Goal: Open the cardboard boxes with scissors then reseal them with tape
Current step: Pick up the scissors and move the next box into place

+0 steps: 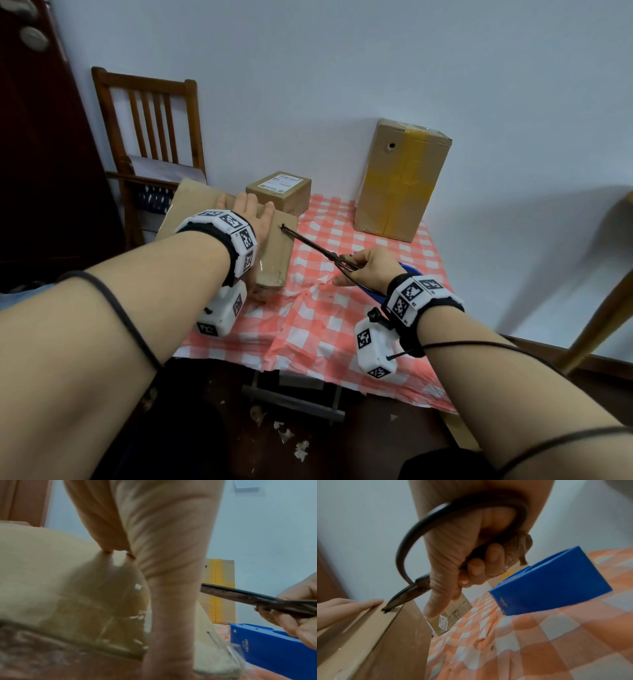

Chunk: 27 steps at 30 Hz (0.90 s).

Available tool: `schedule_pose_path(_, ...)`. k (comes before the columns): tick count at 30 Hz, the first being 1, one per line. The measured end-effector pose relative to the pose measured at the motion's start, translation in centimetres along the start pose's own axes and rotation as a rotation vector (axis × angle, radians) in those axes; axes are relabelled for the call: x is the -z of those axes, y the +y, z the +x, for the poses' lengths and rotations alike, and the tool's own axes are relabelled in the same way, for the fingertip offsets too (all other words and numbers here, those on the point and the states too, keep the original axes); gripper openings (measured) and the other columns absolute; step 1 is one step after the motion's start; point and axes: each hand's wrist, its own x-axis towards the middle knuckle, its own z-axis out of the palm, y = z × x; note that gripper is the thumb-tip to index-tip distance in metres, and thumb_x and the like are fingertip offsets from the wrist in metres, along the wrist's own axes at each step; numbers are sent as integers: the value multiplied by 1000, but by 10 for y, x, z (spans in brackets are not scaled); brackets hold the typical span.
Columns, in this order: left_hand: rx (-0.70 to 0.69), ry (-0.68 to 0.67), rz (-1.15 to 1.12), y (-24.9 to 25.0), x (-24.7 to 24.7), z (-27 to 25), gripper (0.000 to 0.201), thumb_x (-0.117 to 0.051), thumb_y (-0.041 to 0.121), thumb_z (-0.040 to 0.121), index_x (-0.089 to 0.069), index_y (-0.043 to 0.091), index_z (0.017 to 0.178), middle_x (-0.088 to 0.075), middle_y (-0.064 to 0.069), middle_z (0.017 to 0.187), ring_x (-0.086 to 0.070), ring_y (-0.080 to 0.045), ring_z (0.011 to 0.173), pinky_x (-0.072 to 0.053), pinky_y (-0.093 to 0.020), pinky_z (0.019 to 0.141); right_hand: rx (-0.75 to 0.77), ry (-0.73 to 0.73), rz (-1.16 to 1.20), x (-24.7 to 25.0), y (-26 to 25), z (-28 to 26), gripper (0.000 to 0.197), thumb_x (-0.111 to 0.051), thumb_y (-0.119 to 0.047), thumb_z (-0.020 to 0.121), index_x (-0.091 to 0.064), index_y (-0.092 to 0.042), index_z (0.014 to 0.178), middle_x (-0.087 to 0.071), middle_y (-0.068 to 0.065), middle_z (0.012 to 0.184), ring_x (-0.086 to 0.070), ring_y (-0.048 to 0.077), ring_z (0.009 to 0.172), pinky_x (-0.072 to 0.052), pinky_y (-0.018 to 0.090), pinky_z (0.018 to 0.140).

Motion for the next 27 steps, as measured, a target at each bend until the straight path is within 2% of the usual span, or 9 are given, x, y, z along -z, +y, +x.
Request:
schedule_pose_path(3,0,12,14,-3,-3,1,91,-66,35,83,-9,9,149,-30,-20,138,-29,-34,130,-25,-51,110,0,-2,49,-7,3,1,25,-86,-26,67,-62,-19,64,-51,-8,59,-46,9,58,-40,21,61)
schedule_pose_path(6,-15,-3,65,-6,-5,0,100,-71,44,68,-15,9,144,-34,-17,129,-33,-33,122,-32,-50,103,-3,-1,85,-13,6,-2,32,-86,-26,68,-56,-20,58,-45,-11,50,-40,5,47,-35,13,48)
schedule_pose_path(9,-17,-19,92,-8,-8,2,112,-72,51,56,-14,10,143,-33,-18,127,-33,-34,120,-33,-50,100,-15,-15,132,-16,8,-2,27,-86,-26,67,-62,-14,66,-48,-9,53,-36,2,36,-31,9,38)
schedule_pose_path(11,-7,-13,101,-7,-11,2,114,-70,53,60,-9,9,146,-28,-20,133,-29,-37,125,-30,-51,103,-38,-27,156,-19,8,-3,27,-86,-27,68,-65,-11,76,-48,-9,51,-35,1,32,-30,10,36)
schedule_pose_path(13,3,-10,106,-5,-13,2,114,-67,54,64,-3,9,148,-23,-23,138,-25,-38,129,-27,-52,106,-63,-31,192,-21,8,-5,28,-86,-27,68,-66,-11,79,-43,-12,41,-33,2,32,-30,13,36)
schedule_pose_path(20,20,-116,121,-8,-9,6,141,-69,70,39,2,12,146,-26,-23,131,-31,-39,120,-36,-54,95,-120,-73,362,-27,10,-8,32,-83,-26,71,-54,-14,70,-39,-4,44,-30,10,34,-28,18,35)
schedule_pose_path(23,38,-150,24,-12,-7,4,136,-76,65,50,1,7,147,-24,-24,139,-29,-40,128,-37,-52,100,-122,-20,510,-18,8,-7,33,-79,-29,77,-50,-14,70,-39,-2,48,-31,11,34,-28,19,36)
schedule_pose_path(25,29,-147,28,-15,-7,3,128,-71,63,60,3,7,148,-22,-23,143,-27,-40,132,-34,-51,103,-120,25,288,-7,6,-1,41,-82,-33,71,-47,-16,61,-40,-2,51,-35,13,41,-30,22,43)
schedule_pose_path(27,8,-125,41,-15,-8,5,134,-73,63,52,4,10,149,-25,-22,137,-29,-39,128,-34,-51,104,-72,37,52,1,-1,1,44,-85,-32,68,-47,-17,54,-44,-3,54,-42,14,52,-34,24,52)
